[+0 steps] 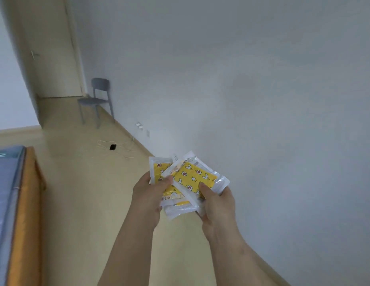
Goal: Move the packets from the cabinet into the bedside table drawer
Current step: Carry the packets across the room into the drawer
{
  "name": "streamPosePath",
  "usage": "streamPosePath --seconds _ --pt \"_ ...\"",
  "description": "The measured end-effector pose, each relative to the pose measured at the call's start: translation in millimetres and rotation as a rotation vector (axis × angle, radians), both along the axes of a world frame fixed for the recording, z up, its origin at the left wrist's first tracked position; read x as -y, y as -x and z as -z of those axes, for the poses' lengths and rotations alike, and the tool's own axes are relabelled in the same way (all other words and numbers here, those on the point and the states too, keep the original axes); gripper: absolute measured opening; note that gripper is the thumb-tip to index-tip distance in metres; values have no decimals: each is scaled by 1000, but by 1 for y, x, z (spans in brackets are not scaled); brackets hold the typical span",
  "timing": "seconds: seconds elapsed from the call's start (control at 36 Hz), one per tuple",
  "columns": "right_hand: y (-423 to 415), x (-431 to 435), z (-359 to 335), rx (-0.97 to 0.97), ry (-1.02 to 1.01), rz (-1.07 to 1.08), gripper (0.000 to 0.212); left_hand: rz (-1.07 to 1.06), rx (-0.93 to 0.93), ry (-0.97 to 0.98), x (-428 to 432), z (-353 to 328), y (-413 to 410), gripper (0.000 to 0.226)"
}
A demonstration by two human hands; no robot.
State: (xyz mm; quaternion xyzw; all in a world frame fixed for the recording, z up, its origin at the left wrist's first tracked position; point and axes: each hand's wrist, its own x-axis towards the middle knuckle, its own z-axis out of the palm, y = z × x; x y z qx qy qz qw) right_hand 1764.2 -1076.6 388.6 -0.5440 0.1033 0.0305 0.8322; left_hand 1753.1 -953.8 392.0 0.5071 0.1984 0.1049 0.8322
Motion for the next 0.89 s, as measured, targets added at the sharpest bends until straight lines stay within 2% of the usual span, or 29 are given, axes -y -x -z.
streamPosePath --seconds 0.14,0.22,0.42,0.75,0.89 --pt "-66 -65 -5 4 -27 -58 21 -53 29 -28 -65 -12 -56 20" --pt "-101 -98 2 -17 -16 -120 13 -101 3 -11 -97 -6 -82 18" --pt "-186 -188 25 -87 -45 -320 21 -297 -64 -36 -178 8 -145 14" --pt "-413 -309 19 -49 -44 -493 25 -457 -64 -50 -291 -2 -354 19" --pt "-481 -374 20 -64 -6 -561 25 -562 -98 -34 -344 0 -411 15"
